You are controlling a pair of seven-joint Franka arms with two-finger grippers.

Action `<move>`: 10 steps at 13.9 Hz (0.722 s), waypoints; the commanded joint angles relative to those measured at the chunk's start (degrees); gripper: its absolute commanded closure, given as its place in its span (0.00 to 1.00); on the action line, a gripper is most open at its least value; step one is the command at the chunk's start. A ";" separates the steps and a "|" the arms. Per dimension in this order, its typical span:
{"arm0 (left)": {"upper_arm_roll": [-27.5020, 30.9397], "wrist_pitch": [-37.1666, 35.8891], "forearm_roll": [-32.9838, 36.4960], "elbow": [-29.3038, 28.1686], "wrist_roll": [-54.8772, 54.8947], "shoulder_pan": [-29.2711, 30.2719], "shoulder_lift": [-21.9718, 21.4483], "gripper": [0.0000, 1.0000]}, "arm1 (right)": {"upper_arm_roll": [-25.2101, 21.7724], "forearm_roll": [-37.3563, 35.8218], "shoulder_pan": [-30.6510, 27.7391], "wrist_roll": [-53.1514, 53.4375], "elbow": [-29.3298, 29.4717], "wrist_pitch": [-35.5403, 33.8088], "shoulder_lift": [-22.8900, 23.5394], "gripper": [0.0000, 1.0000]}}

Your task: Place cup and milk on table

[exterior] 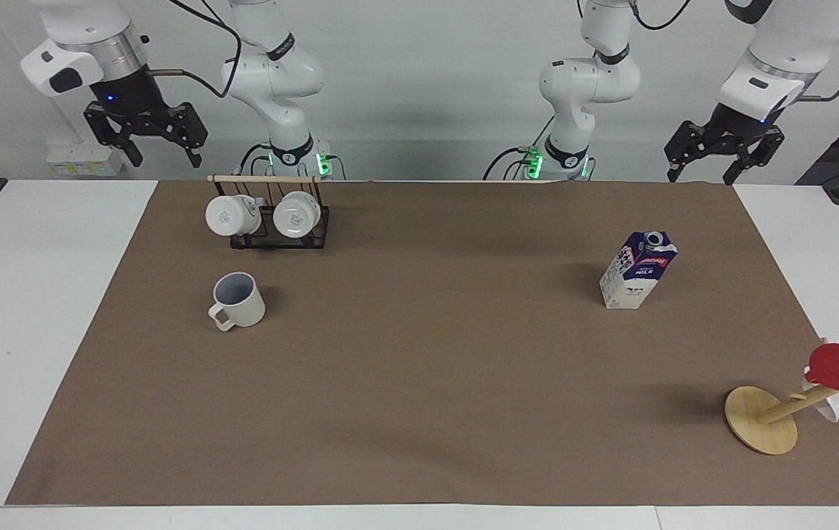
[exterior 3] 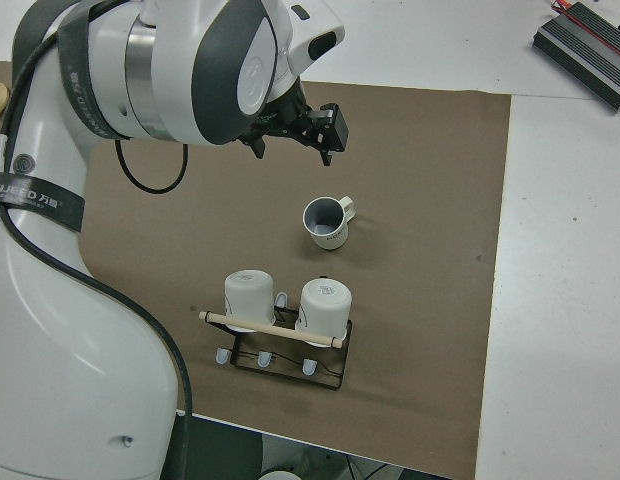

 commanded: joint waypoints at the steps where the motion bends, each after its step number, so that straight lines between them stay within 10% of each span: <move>1: -0.36 -1.19 0.68 0.50 -0.39 0.40 -0.35 0.00 | 0.32 -0.74 -0.31 -0.62 -2.10 1.31 -1.64 0.00; 10: -0.36 -1.19 0.68 0.50 -0.39 0.49 -0.35 0.00 | 0.32 -0.65 -0.23 -0.26 -2.19 1.31 -1.64 0.00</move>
